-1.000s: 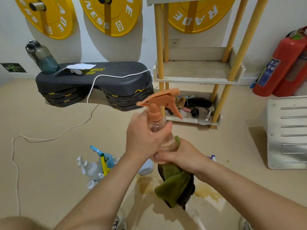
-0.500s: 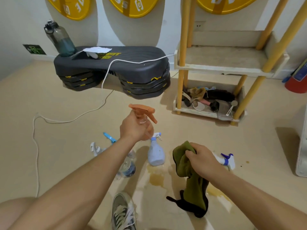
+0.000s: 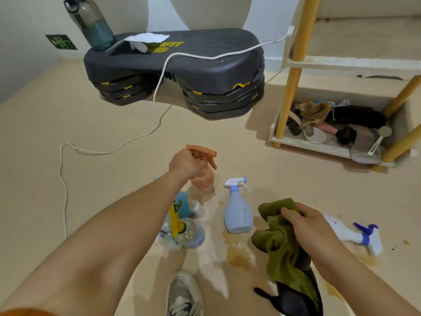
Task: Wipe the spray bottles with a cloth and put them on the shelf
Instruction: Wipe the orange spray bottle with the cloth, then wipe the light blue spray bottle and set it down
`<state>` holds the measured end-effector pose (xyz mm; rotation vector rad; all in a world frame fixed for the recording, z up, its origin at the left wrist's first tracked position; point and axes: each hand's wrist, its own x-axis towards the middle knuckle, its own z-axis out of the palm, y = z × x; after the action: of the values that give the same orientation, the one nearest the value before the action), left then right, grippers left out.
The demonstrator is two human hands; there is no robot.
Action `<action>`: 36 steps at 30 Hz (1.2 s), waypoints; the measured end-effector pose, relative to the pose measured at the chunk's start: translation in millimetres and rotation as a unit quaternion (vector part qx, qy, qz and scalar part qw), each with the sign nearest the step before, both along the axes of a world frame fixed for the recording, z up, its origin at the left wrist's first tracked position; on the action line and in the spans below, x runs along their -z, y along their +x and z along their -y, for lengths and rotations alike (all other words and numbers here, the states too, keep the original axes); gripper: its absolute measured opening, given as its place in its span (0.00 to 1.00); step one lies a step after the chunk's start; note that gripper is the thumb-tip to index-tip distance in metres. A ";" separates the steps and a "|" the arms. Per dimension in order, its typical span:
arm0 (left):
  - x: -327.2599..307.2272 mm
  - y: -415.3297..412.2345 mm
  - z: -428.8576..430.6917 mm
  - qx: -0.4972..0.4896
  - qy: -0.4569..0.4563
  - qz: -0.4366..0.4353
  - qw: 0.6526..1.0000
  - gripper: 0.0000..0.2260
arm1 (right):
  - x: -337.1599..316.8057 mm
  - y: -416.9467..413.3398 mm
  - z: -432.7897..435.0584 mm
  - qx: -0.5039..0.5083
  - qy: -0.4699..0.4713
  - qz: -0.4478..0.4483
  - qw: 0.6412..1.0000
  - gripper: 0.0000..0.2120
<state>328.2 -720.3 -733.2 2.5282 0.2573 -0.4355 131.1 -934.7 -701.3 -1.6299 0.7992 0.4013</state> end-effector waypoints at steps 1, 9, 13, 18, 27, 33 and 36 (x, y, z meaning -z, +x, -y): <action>9.1 7.2 -2.0 0.016 0.011 -0.022 1.000 0.04 | 4.6 4.4 0.5 0.000 0.004 0.002 1.000 0.11; 62.3 34.3 -20.2 0.096 0.079 -0.152 0.981 0.10 | 37.0 26.3 7.9 -0.064 0.019 0.006 0.998 0.09; 61.5 38.0 -30.4 0.054 0.074 -0.159 0.983 0.11 | 47.9 21.4 16.0 -0.086 0.030 0.007 0.996 0.21; 32.4 31.5 -34.5 0.029 0.176 -0.147 0.973 0.08 | 47.1 20.3 28.9 -0.096 -0.004 -0.002 0.995 0.26; 9.1 -12.5 28.8 0.171 0.101 0.146 0.969 0.12 | 23.7 5.4 38.1 -0.227 -0.050 -0.021 0.972 0.37; 105.9 -104.8 87.7 0.165 0.064 -0.066 0.982 0.20 | 62.1 -8.7 40.4 -0.173 0.009 0.012 0.985 0.39; 148.9 -115.1 76.2 0.026 0.056 -0.121 0.991 0.30 | 81.9 -14.9 46.9 -0.133 -0.029 0.053 0.989 0.35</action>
<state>213.1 -796.5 -882.2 2.5939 0.3162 -0.7700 116.2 -981.7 -783.2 -1.8030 0.5187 0.4798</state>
